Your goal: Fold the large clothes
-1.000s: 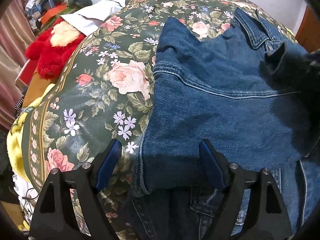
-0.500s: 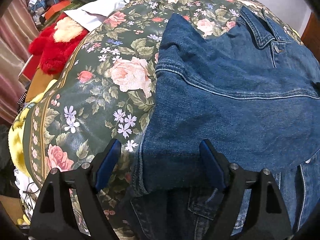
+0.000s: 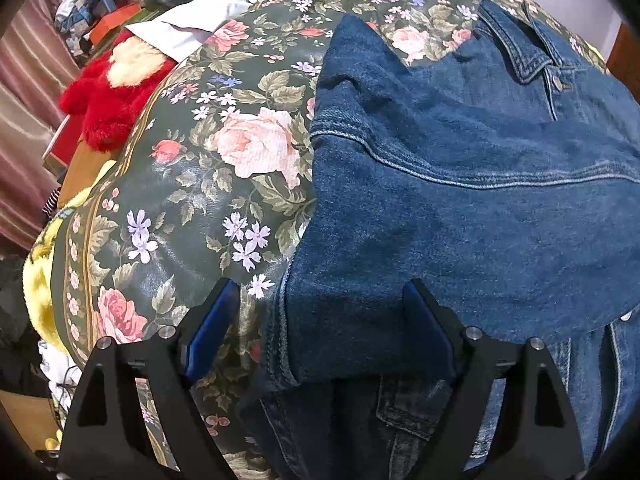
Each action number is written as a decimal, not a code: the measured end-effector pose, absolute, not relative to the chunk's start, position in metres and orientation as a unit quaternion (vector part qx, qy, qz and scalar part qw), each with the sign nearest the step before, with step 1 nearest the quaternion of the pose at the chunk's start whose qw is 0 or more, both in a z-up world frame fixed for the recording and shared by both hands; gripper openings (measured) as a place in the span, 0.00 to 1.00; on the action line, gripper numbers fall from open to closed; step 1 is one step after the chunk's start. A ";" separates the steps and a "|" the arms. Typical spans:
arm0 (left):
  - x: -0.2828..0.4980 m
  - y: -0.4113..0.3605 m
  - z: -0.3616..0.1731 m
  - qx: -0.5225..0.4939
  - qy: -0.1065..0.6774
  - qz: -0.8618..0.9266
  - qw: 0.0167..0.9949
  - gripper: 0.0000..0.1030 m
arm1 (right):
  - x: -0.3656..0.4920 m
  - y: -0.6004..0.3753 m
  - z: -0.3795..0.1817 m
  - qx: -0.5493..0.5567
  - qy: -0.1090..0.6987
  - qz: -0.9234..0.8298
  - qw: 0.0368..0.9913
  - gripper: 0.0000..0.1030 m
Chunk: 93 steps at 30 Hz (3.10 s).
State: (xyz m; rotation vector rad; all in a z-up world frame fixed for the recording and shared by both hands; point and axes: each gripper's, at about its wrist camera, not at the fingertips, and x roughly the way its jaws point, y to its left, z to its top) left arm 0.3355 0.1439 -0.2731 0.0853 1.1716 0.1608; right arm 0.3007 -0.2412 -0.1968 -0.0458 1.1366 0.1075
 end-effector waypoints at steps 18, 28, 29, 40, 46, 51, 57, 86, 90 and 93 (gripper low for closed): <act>0.311 0.114 -0.197 0.062 0.498 0.060 0.863 0.82 | 0.325 -0.212 -0.204 -0.108 0.571 0.042 0.813 0.16; 0.308 0.050 -0.152 0.089 0.449 -0.013 0.889 0.82 | 0.306 -0.231 -0.210 -0.184 0.536 -0.007 0.824 0.70; 0.309 0.043 -0.149 0.090 0.445 -0.020 0.891 0.82 | 0.306 -0.240 -0.208 -0.160 0.545 -0.007 0.823 0.70; 0.327 -0.058 -0.120 0.105 0.422 -0.117 0.893 0.83 | 0.266 -0.327 -0.150 -0.005 0.508 -0.033 0.860 0.70; 0.340 -0.103 -0.121 0.110 0.424 -0.152 0.886 0.83 | 0.239 -0.379 -0.133 0.041 0.495 -0.073 0.865 0.79; 0.355 -0.129 -0.139 0.107 0.452 -0.167 0.870 0.83 | 0.217 -0.426 -0.143 0.087 0.498 -0.109 0.856 0.86; 0.373 -0.144 -0.177 0.101 0.507 -0.169 0.840 0.83 | 0.192 -0.481 -0.185 0.187 0.532 -0.137 0.814 0.86; 0.366 -0.125 -0.174 0.094 0.485 -0.134 0.859 0.88 | 0.243 -0.494 -0.209 0.251 0.495 -0.139 0.820 0.16; 0.356 -0.104 -0.147 0.087 0.454 -0.126 0.878 0.88 | 0.248 -0.480 -0.164 0.246 0.451 -0.113 0.850 0.14; 0.350 -0.084 -0.132 0.074 0.438 -0.120 0.888 0.88 | 0.258 -0.458 -0.129 0.234 0.428 -0.080 0.869 0.14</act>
